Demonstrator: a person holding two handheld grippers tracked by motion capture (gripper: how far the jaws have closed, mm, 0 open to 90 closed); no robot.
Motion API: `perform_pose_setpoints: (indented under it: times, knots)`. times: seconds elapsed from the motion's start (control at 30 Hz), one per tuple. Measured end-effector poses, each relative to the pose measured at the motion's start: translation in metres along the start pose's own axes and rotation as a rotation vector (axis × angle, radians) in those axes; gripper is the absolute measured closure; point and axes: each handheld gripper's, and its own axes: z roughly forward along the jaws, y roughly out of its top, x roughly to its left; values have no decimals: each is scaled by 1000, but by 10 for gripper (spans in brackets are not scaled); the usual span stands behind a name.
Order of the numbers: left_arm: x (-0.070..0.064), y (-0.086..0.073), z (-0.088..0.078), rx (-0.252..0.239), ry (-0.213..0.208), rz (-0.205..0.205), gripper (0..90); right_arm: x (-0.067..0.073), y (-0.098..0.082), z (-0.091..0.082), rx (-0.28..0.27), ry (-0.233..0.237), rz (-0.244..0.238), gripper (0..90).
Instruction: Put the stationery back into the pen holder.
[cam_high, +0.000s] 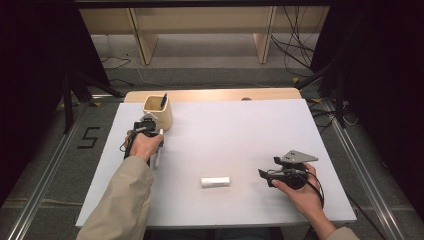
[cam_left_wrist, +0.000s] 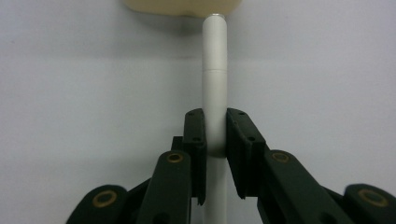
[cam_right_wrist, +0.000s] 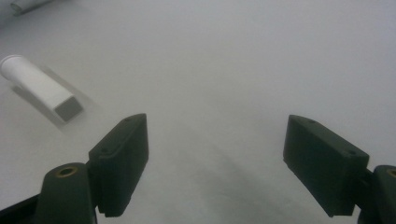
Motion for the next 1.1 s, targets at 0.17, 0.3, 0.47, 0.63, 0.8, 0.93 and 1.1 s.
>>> perform_pose_setpoints:
  times: [0.17, 0.3, 0.47, 0.63, 0.8, 0.93, 1.1]
  knots:
    - [1, -3, -7, -48, -32, 15, 783, 0, 0, 0, 2, 0, -1, 232]
    - [2, -5, -12, -98, -51, 29, 783, 0, 0, 0, 1, -2, 1, 232]
    - [2, -8, -20, -165, -87, 34, 783, 0, 0, 0, 1, -2, 2, 232]
    - [5, -8, -26, -224, -127, 42, 783, 0, 0, 0, 1, 0, -2, 231]
    - [6, -8, -33, -310, -152, 51, 783, 0, 0, 0, 1, -2, 2, 232]
    - [7, -8, -38, -380, -151, 69, 784, 0, 0, 0, 1, -1, -3, 232]
    - [9, -6, -42, -472, -142, 90, 784, 0, 0, 0, 0, -1, 1, 231]
